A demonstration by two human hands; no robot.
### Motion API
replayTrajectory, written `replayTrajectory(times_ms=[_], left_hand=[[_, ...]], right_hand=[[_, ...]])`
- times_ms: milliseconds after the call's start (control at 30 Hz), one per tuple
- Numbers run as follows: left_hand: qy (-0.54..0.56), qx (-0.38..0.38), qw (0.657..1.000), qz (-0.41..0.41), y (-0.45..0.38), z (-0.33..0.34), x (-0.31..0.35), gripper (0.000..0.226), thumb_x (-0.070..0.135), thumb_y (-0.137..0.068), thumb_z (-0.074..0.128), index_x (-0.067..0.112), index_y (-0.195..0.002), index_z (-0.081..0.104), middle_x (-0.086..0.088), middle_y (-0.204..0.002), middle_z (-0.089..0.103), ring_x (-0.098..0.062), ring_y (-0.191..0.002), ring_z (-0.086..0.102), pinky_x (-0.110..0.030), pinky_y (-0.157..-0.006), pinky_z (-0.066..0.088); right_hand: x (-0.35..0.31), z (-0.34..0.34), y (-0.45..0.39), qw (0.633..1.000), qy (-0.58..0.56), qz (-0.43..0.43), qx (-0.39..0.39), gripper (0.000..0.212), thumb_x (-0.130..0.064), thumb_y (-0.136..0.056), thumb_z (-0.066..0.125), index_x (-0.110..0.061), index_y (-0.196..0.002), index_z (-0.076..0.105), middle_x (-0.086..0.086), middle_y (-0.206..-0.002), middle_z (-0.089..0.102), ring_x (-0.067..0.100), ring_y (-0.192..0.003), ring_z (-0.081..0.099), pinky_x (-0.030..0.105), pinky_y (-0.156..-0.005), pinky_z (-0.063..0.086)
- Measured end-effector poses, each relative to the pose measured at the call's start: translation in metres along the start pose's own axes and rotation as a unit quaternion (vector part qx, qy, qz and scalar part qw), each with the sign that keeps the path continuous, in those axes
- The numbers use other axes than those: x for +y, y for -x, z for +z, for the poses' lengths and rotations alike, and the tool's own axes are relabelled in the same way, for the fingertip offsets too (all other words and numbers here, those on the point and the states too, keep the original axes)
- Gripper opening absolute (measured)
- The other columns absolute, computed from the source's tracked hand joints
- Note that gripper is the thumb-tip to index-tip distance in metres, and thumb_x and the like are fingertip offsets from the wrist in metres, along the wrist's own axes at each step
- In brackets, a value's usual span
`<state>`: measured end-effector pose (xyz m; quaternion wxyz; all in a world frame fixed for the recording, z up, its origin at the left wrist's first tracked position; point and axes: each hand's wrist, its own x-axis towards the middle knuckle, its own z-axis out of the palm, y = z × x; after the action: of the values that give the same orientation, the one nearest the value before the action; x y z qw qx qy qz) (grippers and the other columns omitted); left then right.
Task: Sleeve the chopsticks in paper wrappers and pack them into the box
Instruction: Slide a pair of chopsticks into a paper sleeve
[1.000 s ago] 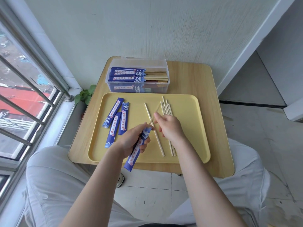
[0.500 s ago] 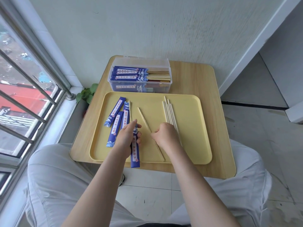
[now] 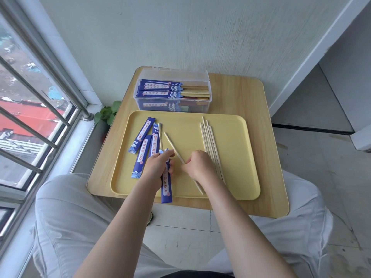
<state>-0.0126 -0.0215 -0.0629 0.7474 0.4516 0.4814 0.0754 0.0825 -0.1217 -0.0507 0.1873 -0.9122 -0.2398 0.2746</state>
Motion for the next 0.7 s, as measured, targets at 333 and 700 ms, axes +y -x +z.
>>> replayTrajectory(times_ms=[333,700], left_hand=[[0.092,-0.076,0.992,0.036,0.009,0.011,0.021,0.013,0.017,-0.095,0.067,0.005,-0.099,0.069,-0.001,-0.077,0.061,-0.010,-0.043,0.041,-0.022,-0.045,0.041],[0.278,-0.048,0.959,-0.028,0.013,0.037,0.054,0.008,0.023,-0.092,0.072,0.017,-0.086,0.069,0.004,-0.083,0.069,-0.003,-0.038,0.039,-0.016,-0.043,0.042]], right_hand=[[0.002,-0.027,0.005,0.896,-0.421,-0.045,-0.134,0.009,-0.017,-0.097,0.065,-0.008,-0.094,0.064,0.006,-0.072,0.070,0.011,-0.038,0.044,0.018,-0.037,0.028],[0.003,-0.014,0.006,0.662,-0.739,-0.048,-0.118,0.028,-0.004,-0.094,0.060,-0.016,-0.118,0.066,0.004,-0.096,0.072,0.010,-0.047,0.043,0.020,-0.049,0.038]])
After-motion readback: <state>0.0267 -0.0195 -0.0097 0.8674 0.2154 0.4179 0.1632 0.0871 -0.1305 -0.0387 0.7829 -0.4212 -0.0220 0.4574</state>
